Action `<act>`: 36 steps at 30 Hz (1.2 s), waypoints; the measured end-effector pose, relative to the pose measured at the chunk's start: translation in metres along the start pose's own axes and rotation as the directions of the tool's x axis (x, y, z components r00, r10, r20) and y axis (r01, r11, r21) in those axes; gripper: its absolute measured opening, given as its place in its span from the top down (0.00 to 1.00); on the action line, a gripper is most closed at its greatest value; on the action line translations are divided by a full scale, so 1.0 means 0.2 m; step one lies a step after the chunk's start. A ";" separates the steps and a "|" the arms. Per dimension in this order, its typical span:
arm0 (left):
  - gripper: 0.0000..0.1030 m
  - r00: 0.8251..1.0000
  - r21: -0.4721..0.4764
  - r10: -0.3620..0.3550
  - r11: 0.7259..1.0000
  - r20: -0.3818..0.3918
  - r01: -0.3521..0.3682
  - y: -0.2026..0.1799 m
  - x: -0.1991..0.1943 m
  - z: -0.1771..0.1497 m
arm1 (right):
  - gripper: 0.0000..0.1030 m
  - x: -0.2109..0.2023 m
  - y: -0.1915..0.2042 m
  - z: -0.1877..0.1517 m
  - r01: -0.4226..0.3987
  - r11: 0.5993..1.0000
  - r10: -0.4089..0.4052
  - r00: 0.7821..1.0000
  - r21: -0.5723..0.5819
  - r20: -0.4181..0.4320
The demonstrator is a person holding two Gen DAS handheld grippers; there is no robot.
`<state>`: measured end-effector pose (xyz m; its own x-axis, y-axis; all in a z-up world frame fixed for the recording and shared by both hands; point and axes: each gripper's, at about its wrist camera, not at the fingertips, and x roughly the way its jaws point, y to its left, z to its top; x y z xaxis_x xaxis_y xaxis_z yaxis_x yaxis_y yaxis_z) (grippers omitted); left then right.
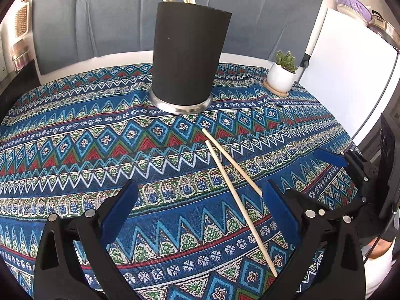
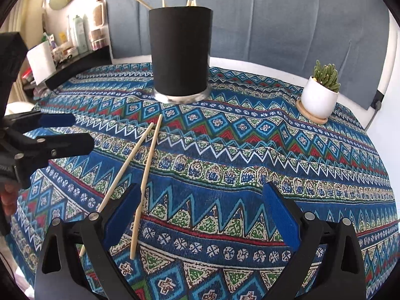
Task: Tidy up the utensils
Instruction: 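Lower both open tools onto the last two wooden sticks on the cloth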
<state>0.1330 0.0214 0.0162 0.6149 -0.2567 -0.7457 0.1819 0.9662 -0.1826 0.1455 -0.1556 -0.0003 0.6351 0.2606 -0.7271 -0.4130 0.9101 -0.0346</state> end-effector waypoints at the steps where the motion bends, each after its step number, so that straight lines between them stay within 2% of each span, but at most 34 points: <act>1: 0.06 1.000 -0.009 -0.011 1.000 -0.011 0.011 0.00 0.02 0.01 | 0.10 -0.01 0.01 0.00 -0.003 1.000 0.004 1.000 -0.013 0.007; 5: 0.06 0.999 -0.058 -0.002 0.998 -0.042 0.000 0.03 0.08 0.02 | 0.10 0.02 0.09 0.01 -0.026 0.995 0.024 0.999 -0.093 -0.022; 9: 0.06 0.996 -0.052 -0.032 0.998 -0.077 0.028 0.04 0.14 0.02 | 0.10 0.07 0.14 0.01 0.000 0.989 -0.011 0.998 -0.151 -0.067; 12: 0.06 0.994 -0.082 -0.057 0.995 -0.096 0.049 0.04 0.18 0.02 | 0.09 0.11 0.13 0.01 -0.010 0.991 -0.004 0.995 -0.136 -0.103; 14: 0.06 0.995 -0.062 -0.059 0.997 -0.078 0.054 0.02 0.19 0.02 | 0.08 0.12 0.12 0.01 -0.021 0.992 0.008 0.994 -0.121 -0.113; 18: 0.06 0.998 0.049 0.014 0.999 -0.066 -0.011 -0.06 0.23 0.00 | 0.08 0.15 0.08 0.01 -0.065 0.995 0.054 0.989 -0.079 -0.138; 21: 0.06 0.998 0.040 0.007 0.999 -0.065 -0.005 -0.06 0.24 0.01 | 0.06 0.17 0.03 0.01 -0.116 0.993 0.112 0.981 -0.017 -0.159; 25: 0.06 0.998 0.036 0.007 0.999 -0.066 -0.004 -0.05 0.24 0.01 | 0.07 0.17 0.05 0.00 -0.113 0.993 0.108 0.981 -0.024 -0.160; 30: 0.06 0.992 0.105 0.092 0.991 -0.087 -0.082 -0.11 0.26 0.00 | 0.06 0.17 0.06 0.00 -0.114 0.993 0.108 0.981 -0.024 -0.160; 36: 0.06 0.992 0.103 0.088 0.992 -0.088 -0.079 -0.10 0.26 0.00 | 0.06 0.17 0.06 0.00 -0.114 0.993 0.108 0.981 -0.025 -0.160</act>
<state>0.1616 -0.0114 -0.0197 0.5588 -0.1676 -0.8122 0.2105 0.9759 -0.0565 0.1624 -0.1362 -0.0257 0.4741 0.3027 -0.8268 -0.4987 0.8662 0.0312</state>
